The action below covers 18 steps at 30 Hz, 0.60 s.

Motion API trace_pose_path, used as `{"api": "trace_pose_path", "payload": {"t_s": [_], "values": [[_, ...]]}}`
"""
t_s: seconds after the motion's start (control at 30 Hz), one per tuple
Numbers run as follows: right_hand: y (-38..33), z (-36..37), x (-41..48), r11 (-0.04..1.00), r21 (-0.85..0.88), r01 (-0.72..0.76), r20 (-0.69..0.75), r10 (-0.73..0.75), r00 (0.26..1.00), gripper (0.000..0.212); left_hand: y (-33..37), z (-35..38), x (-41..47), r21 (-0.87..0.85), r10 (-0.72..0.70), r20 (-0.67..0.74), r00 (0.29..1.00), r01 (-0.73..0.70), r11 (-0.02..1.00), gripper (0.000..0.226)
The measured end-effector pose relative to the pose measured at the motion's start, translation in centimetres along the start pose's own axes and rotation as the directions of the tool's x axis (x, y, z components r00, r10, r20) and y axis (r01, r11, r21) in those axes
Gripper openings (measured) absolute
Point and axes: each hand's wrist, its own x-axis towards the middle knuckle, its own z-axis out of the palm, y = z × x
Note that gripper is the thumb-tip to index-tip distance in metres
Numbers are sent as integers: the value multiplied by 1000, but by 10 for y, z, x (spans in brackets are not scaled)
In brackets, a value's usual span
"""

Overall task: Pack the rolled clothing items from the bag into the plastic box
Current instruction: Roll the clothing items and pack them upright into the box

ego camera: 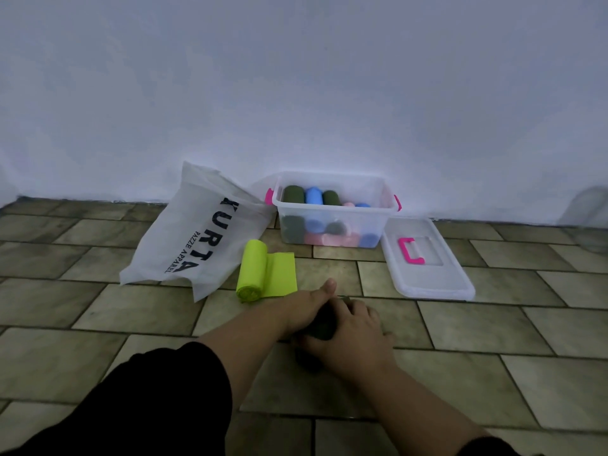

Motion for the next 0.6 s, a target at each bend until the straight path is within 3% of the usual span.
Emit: {"api": "trace_pose_path", "payload": {"t_s": [0.13, 0.27, 0.47, 0.6], "values": [[-3, 3, 12, 998, -61, 1, -11, -1, 1000, 92, -2, 0, 8, -94, 6, 8, 1000, -6, 996, 73], [-3, -4, 23, 993, -98, 60, 2, -60, 998, 81, 3, -5, 21, 4, 33, -6, 999, -33, 999, 74], [12, 10, 3, 975, -179, 129, -95, -147, 984, 73, 1, -6, 33, -56, 92, 175, 980, -83, 995, 68], [9, 7, 1, 964, -200, 177, -85, -197, 977, 69, -1, -5, 37, -60, 100, 191, 976, -90, 994, 64]]}}
